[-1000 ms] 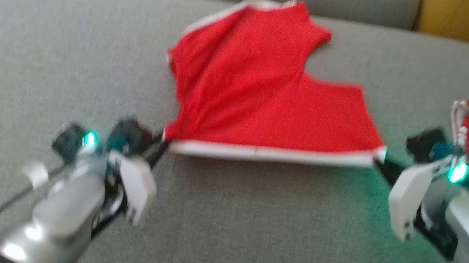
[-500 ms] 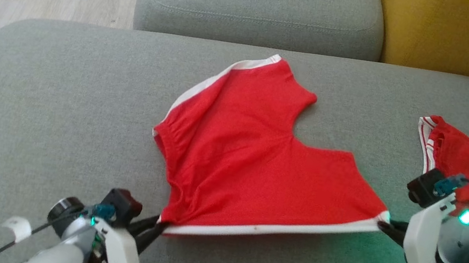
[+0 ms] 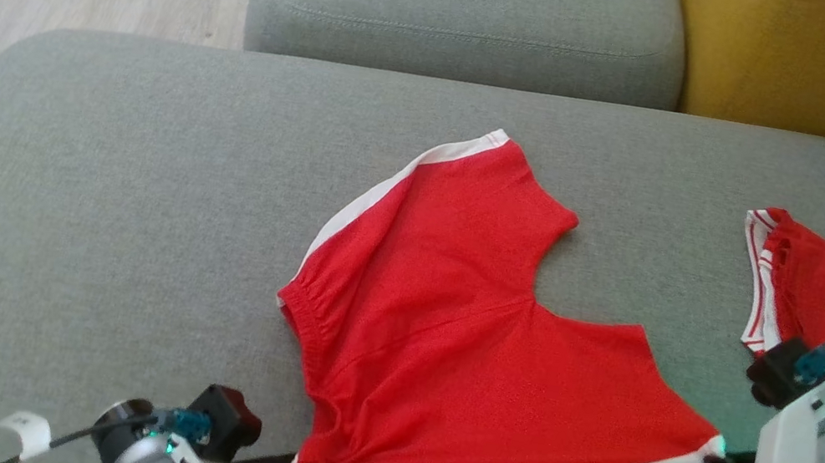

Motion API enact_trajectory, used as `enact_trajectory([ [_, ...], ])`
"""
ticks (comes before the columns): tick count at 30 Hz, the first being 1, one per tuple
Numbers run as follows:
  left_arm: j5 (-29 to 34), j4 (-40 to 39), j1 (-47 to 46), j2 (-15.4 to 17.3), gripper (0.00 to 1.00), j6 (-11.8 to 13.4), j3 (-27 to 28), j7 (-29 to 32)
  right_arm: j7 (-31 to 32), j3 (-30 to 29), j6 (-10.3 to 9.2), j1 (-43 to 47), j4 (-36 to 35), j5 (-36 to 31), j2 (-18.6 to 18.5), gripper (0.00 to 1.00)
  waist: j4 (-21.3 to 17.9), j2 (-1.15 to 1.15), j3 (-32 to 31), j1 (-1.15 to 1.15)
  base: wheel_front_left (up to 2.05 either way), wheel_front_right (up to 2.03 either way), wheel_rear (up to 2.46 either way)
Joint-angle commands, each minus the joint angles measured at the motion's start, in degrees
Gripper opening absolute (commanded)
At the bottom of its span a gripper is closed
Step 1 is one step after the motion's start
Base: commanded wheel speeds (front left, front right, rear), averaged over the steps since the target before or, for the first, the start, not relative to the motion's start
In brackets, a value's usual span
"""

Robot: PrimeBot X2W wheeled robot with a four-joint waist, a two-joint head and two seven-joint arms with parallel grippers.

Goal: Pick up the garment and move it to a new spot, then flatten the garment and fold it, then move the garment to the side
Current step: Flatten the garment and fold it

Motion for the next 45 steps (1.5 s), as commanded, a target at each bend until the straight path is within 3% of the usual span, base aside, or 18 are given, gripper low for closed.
enact_trajectory([
  [1, -0.26, -1.7, -2.2, 2.94, 0.0, 0.96, 3.23, -0.03, -0.05, -1.88, -0.06, -0.28, -0.26, -0.06, -3.76, 0.0, 0.44, 0.0, 0.3, 0.01, 0.0, 0.0, 0.0],
  [7, -0.51, -5.02, -4.78, 2.15, 0.0, 3.92, 6.1, -0.79, -1.07, -5.61, -0.06, -4.18, -1.26, -1.57, -4.01, 0.0, 2.86, 0.0, 2.93, 0.01, 0.0, 0.0, 0.0],
  [18, -0.41, -5.31, -13.85, -2.93, 0.0, 4.23, 8.27, -0.51, 1.94, -9.39, -0.06, -16.29, -0.26, -5.57, -1.98, 0.0, 9.73, 0.0, 11.86, 0.01, 0.0, 0.0, 0.0],
  [22, -0.24, -2.77, -17.02, -5.57, 0.0, 5.61, 9.6, -1.36, 3.81, -8.84, -0.06, -21.61, 2.05, -7.32, -0.46, 0.0, 11.9, 0.0, 15.23, 0.01, 0.0, 0.0, 0.0],
  [32, 0.69, 5.82, -26.32, -12.4, 0.0, 4.41, 10.27, -4.52, 3.29, -5.75, -0.06, -33.92, 8.98, -9.27, 2.12, 0.0, 17.15, 0.0, 22.71, 0.01, 0.0, 0.0, 0.0],
  [45, -0.04, 16.46, -33.04, -18.12, 0.0, 3.42, 11.31, -8.3, -0.3, -1.79, -0.06, -39.91, 15.67, -11.62, 5.52, 0.0, 19.35, 0.0, 27.21, 0.01, 0.0, 0.0, 0.0],
])
